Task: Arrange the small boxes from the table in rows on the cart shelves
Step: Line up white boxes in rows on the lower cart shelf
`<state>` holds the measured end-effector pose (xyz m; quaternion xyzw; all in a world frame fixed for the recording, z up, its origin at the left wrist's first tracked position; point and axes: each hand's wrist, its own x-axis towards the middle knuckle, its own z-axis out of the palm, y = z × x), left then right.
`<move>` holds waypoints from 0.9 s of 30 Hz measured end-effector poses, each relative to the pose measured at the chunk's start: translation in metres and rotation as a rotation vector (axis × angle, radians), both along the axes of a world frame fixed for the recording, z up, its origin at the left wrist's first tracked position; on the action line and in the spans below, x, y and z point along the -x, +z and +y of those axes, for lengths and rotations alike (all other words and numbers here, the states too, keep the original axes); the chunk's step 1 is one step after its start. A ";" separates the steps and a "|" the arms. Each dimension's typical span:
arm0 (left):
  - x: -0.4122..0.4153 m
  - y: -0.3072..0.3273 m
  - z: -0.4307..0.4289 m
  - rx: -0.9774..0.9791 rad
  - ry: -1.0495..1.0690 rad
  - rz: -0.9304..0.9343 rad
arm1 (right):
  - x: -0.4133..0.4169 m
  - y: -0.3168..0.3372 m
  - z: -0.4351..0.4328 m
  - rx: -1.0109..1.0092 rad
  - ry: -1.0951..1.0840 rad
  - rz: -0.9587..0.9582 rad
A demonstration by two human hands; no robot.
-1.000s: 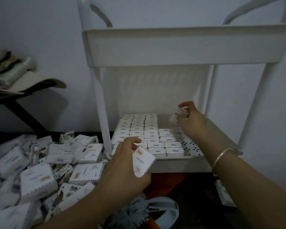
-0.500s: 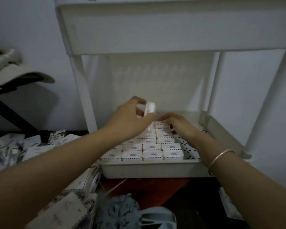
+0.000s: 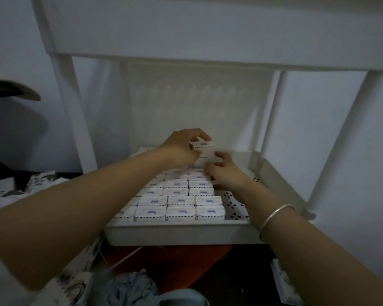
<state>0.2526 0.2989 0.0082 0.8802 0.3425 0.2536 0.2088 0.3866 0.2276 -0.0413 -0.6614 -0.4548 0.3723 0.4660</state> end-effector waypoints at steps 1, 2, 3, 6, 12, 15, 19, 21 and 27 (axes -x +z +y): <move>-0.001 -0.003 0.001 -0.020 -0.008 0.058 | -0.001 -0.001 0.002 -0.004 -0.020 0.016; 0.000 -0.005 0.001 -0.048 -0.004 0.135 | -0.002 -0.001 0.004 -0.006 -0.042 0.032; 0.000 -0.007 0.002 -0.086 0.011 0.226 | -0.002 -0.002 0.006 -0.005 -0.059 0.038; 0.001 -0.007 0.006 -0.207 0.066 0.398 | -0.003 -0.003 0.010 -0.008 -0.074 -0.016; 0.000 -0.018 0.008 -0.185 0.073 0.505 | -0.002 -0.003 0.000 -0.223 -0.235 -0.193; 0.014 -0.014 0.005 -0.072 0.072 0.470 | 0.007 0.006 -0.018 -0.389 -0.255 -0.296; 0.052 0.014 -0.035 -0.108 0.048 0.284 | 0.039 0.022 -0.061 -0.538 -0.156 -0.434; 0.078 0.026 -0.071 -0.146 0.036 0.214 | 0.062 0.024 -0.090 -0.574 -0.113 -0.440; 0.184 0.016 -0.195 -0.231 -0.102 0.175 | 0.122 0.014 -0.190 -0.427 0.183 -0.382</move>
